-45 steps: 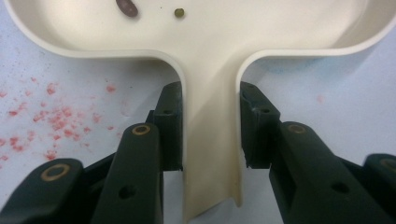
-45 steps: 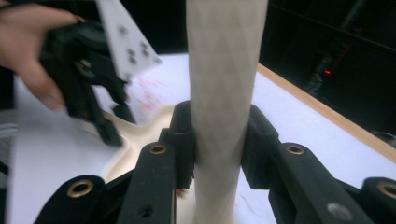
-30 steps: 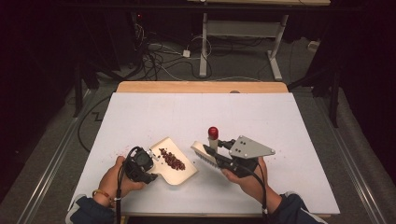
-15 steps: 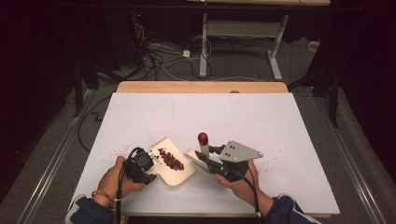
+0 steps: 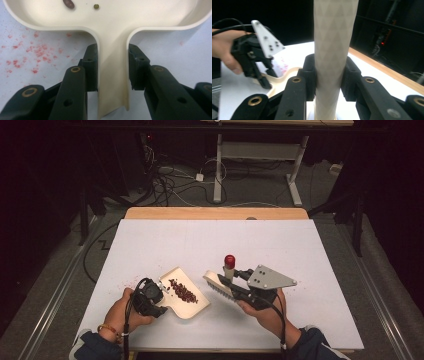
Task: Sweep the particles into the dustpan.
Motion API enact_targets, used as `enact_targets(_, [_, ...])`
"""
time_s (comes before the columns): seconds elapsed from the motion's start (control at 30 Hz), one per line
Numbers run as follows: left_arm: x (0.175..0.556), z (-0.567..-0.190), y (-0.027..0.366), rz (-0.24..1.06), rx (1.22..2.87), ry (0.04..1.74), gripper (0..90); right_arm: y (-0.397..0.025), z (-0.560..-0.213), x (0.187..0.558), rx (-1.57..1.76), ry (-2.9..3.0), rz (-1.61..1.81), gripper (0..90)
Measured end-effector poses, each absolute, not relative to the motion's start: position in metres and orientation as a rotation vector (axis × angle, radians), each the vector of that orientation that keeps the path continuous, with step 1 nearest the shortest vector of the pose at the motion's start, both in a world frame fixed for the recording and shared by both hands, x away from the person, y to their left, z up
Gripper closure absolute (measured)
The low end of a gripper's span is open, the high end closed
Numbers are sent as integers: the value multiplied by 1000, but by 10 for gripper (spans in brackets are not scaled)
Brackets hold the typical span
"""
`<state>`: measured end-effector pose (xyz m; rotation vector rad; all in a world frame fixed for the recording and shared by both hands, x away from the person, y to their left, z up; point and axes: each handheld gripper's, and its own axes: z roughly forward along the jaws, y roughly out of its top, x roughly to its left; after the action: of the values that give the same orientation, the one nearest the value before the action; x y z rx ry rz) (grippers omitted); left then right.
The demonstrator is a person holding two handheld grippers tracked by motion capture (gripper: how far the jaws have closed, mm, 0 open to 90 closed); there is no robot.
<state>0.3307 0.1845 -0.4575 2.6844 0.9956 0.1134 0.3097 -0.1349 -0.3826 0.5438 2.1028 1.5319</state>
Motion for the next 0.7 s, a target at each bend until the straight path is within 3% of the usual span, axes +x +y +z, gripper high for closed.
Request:
enact_targets(0.4, [331, -459, 197, 152, 2655, 994, 642, -188, -372, 328, 653, 2038, 1466, 707])
enact_targets(0.7, [325, -464, 204, 198, 2576, 986, 641, -195, -376, 331, 662, 2039, 1443, 707])
